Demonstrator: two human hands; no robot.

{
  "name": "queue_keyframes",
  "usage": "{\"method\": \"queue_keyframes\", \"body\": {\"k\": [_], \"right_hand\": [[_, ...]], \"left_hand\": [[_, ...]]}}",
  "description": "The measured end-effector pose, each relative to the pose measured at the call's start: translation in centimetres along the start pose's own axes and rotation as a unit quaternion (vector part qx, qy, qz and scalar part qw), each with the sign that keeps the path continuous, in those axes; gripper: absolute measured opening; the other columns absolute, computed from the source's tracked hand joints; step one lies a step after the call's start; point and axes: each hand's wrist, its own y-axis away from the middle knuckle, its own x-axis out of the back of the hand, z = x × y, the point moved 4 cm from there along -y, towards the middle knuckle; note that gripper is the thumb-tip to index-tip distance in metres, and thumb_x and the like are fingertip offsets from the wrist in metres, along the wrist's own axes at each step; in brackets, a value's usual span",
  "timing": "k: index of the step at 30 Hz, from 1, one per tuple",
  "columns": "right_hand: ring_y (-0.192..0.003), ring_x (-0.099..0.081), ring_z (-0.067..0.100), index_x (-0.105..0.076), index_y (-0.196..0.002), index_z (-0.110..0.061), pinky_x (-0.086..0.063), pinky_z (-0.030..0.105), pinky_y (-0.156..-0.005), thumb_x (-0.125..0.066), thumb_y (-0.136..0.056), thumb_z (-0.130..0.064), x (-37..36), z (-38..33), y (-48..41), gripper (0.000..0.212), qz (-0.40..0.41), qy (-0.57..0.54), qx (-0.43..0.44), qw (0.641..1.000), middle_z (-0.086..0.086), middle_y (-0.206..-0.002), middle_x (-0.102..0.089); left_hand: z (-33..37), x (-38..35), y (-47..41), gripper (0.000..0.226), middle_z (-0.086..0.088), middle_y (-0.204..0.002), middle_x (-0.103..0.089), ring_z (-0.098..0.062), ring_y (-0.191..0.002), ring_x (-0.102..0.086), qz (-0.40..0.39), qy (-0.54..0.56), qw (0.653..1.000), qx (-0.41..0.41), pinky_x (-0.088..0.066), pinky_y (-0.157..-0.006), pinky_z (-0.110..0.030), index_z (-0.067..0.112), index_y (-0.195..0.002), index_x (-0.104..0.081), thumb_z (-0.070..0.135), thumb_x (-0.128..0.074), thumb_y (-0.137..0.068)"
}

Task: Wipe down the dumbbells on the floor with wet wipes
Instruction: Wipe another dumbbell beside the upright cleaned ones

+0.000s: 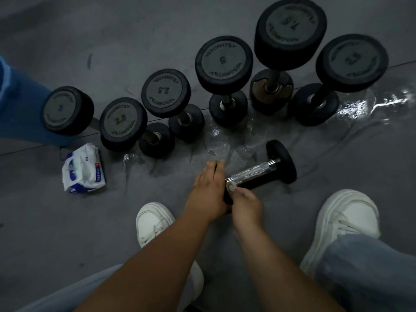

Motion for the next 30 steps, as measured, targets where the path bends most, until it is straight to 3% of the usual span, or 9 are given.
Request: {"method": "queue_keyframes", "body": {"k": [3,6,8,12,16,18,22,25,30], "right_hand": [[-0.074,-0.065,0.016,-0.07,-0.095,-0.003,-0.052,0.025,-0.065,-0.066,-0.088,-0.012,-1.0,0.7,0.8,0.012,-0.004,-0.128,-0.074,0.989,0.009,-0.083,-0.072],[-0.078,-0.065,0.023,-0.06,-0.107,-0.005,-0.054,0.03,-0.067,-0.068,-0.087,-0.008,-1.4,0.9,-0.4,0.022,0.02,-0.189,-0.129,0.973,0.016,-0.094,-0.07],[-0.082,-0.068,0.029,-0.056,-0.113,-0.007,-0.057,0.035,-0.069,-0.068,-0.086,-0.006,-1.5,0.8,-1.4,0.03,-0.018,-0.215,-0.145,0.966,0.02,-0.1,-0.069],[-0.091,-0.069,0.024,-0.059,-0.117,-0.005,-0.056,0.036,-0.082,-0.064,-0.089,-0.005,-1.8,1.6,-0.6,0.028,-0.024,-0.192,-0.111,0.975,0.016,-0.105,-0.07],[-0.085,-0.072,0.027,-0.062,-0.112,-0.006,-0.057,0.031,-0.065,-0.071,-0.086,-0.013,-1.6,1.4,-1.7,0.028,-0.047,-0.232,-0.14,0.961,0.018,-0.099,-0.072],[-0.086,-0.072,0.029,-0.064,-0.109,-0.006,-0.057,0.031,-0.065,-0.073,-0.084,-0.014,-1.5,1.8,-1.9,0.028,-0.041,-0.215,-0.138,0.966,0.018,-0.099,-0.072],[-0.085,-0.071,0.031,-0.064,-0.109,0.001,-0.058,0.033,-0.067,-0.072,-0.083,-0.008,-2.1,2.2,-1.6,0.029,-0.006,-0.219,-0.138,0.966,0.022,-0.098,-0.071],[-0.087,-0.071,0.032,-0.062,-0.109,0.0,-0.059,0.037,-0.071,-0.075,-0.081,-0.011,-1.9,1.4,-2.3,0.032,-0.029,-0.199,-0.13,0.971,0.019,-0.096,-0.072],[-0.099,-0.067,0.032,-0.065,-0.105,-0.006,-0.052,0.042,-0.087,-0.068,-0.074,-0.036,-2.3,1.5,-1.2,0.043,-0.106,-0.222,-0.126,0.961,0.019,-0.104,-0.069]], "left_hand": [[0.3,0.3,0.2,0.102,-0.008,-0.161,-0.009,-0.027,-0.149,-0.016,-0.007,-0.009,1.0,0.006,-0.018,-0.12,-0.037,0.011,-0.156,-0.009,0.036,-0.073,-0.08],[0.7,-0.2,0.9,0.095,-0.01,-0.162,-0.005,-0.027,-0.15,-0.012,-0.013,-0.017,1.0,0.016,-0.018,-0.121,-0.039,0.011,-0.156,-0.008,0.03,-0.067,-0.083],[0.7,-0.7,1.2,0.097,-0.01,-0.163,-0.003,-0.026,-0.151,-0.006,-0.016,-0.024,0.999,0.023,-0.016,-0.122,-0.041,0.012,-0.156,-0.007,0.032,-0.067,-0.083],[0.4,-0.7,0.7,0.087,-0.011,-0.163,-0.006,-0.025,-0.152,-0.005,-0.005,-0.026,1.0,0.013,-0.015,-0.122,-0.041,0.011,-0.157,-0.008,0.028,-0.061,-0.089],[0.4,-1.2,1.0,0.094,-0.011,-0.163,-0.005,-0.025,-0.152,-0.004,0.001,-0.034,0.999,0.023,-0.013,-0.122,-0.043,0.011,-0.156,-0.011,0.029,-0.067,-0.083],[0.4,-1.5,1.2,0.095,-0.01,-0.163,-0.006,-0.025,-0.152,-0.004,0.006,-0.034,0.999,0.021,-0.015,-0.122,-0.044,0.013,-0.156,-0.012,0.028,-0.069,-0.081],[0.6,-1.6,1.5,0.077,-0.01,-0.164,-0.006,-0.024,-0.152,-0.003,0.034,-0.024,0.999,0.025,-0.016,-0.122,-0.045,0.014,-0.156,-0.014,0.022,-0.056,-0.092],[0.4,-1.7,1.4,0.082,-0.011,-0.163,-0.007,-0.025,-0.152,-0.004,0.024,-0.025,0.999,0.017,-0.015,-0.122,-0.044,0.014,-0.156,-0.014,0.027,-0.059,-0.088],[0.2,-1.8,1.3,0.083,-0.009,-0.163,-0.007,-0.025,-0.152,-0.005,0.029,-0.024,0.999,0.018,-0.016,-0.121,-0.044,0.017,-0.155,-0.014,0.029,-0.061,-0.087]]}}
